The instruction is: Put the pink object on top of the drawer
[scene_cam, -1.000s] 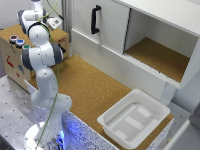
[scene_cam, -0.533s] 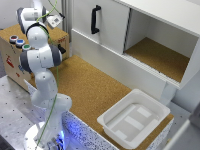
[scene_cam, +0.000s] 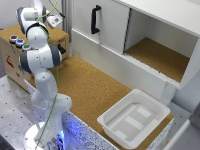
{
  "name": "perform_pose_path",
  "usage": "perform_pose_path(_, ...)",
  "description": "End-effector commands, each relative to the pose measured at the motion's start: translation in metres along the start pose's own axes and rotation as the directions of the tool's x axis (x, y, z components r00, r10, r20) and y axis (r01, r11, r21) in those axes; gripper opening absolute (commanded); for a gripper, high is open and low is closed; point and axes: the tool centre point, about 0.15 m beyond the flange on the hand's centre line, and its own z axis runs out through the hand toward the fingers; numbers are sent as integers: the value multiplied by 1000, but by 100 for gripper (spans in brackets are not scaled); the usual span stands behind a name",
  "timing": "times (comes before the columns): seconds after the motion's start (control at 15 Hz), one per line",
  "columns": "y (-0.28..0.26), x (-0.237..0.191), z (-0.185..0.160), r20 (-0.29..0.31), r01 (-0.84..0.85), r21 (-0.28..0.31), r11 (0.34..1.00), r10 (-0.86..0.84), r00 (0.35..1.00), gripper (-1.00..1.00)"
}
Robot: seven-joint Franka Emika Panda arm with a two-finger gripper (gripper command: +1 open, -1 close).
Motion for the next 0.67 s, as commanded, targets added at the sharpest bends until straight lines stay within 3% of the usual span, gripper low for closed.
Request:
perform_pose_path(0.0,-32,-119,-4,-143,-121,10,993,121,982,100)
perform_pose_path(0.2,-58,-177,11,-100,-200,20,980,201,974,100)
perform_pose_path(0.4,-57,-202,27,-113,-300,36,953,302,947,100)
perform_pose_path(0.53,-54,-199,39,-43,-400,-7,917,399,916,100)
perform_pose_path(0.6,-51,-199,48,-16,-477,6,879,477,879,100)
